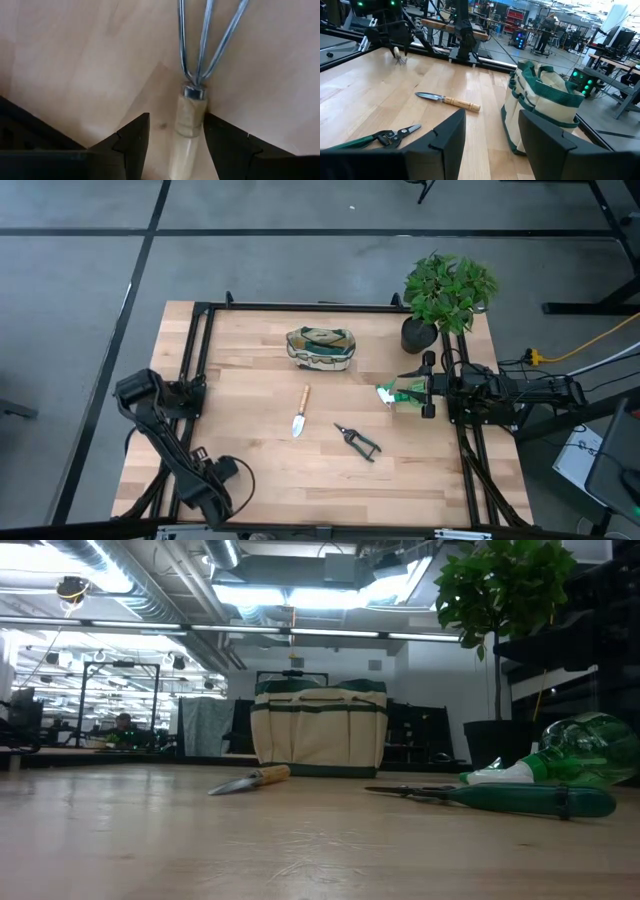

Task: Pick & Place Garden tools in Gardening bag
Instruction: Put the brown hand rake into the light brown gardening bag

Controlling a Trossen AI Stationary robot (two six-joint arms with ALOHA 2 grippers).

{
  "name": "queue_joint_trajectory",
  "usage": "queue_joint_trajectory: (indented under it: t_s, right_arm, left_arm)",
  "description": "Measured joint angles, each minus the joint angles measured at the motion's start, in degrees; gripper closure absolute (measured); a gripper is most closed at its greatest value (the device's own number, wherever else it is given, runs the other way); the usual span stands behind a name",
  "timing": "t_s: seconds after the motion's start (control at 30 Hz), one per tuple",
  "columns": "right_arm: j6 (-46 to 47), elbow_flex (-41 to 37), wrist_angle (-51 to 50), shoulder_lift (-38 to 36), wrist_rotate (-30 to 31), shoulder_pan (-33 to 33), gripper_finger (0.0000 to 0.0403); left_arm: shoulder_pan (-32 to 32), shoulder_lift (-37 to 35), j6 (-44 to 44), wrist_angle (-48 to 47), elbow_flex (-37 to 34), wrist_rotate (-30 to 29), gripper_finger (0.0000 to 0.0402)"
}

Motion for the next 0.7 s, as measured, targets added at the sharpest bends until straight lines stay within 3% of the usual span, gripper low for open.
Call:
queue_joint_trajectory:
  t_s: [0.23, 0.53, 0.7]
  right_arm:
    - [0.02, 0.0, 0.0, 0.02, 0.0, 0.02, 0.0217]
    - [0.0, 0.0, 0.0, 0.0, 0.0, 0.02, 0.0217]
    - [0.01, 0.0, 0.0, 0.0, 0.0, 0.01, 0.0217]
  left_arm:
    - [0.58, 2.56, 1.61, -0.03, 0.22, 0.0, 0.0226]
    - [2.85, 2.63, 3.2, 0.83, 0.15, 0.16, 0.0334]
    - [4.44, 2.63, 2.76, 0.22, 0.1, -1.02, 0.0343]
